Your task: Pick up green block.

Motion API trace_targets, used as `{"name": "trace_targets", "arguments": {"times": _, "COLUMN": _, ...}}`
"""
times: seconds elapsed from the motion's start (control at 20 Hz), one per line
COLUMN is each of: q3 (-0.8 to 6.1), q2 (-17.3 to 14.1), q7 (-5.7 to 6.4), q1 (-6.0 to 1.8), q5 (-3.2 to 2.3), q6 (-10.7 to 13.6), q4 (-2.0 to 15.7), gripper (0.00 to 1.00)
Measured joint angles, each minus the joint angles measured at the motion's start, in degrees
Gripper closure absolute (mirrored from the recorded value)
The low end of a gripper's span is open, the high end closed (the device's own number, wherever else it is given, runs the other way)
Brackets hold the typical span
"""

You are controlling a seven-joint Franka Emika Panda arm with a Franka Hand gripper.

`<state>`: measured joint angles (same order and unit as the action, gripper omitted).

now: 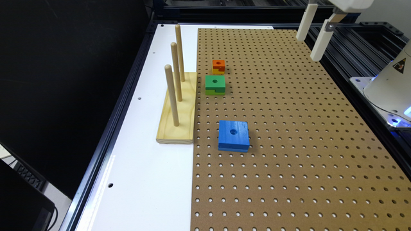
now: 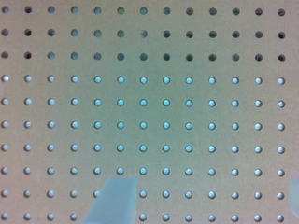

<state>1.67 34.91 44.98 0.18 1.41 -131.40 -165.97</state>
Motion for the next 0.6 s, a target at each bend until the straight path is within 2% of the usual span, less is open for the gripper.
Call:
{"name": "trace_targets", "arguments": {"times": 0.45, "q3": 0.0, "q2": 0.0, "q7": 0.0, "q1": -0.2, "q5": 0.0, "q6": 0.0, "q4": 0.0, "gripper": 0.0}}
{"name": "trace_targets", "arguments": {"times": 0.6, "q3": 0.0, "q2": 0.0, "q7": -0.09, "q1": -0.67, "q5": 0.0, "q6": 0.0, "q4": 0.0, "gripper": 0.0}}
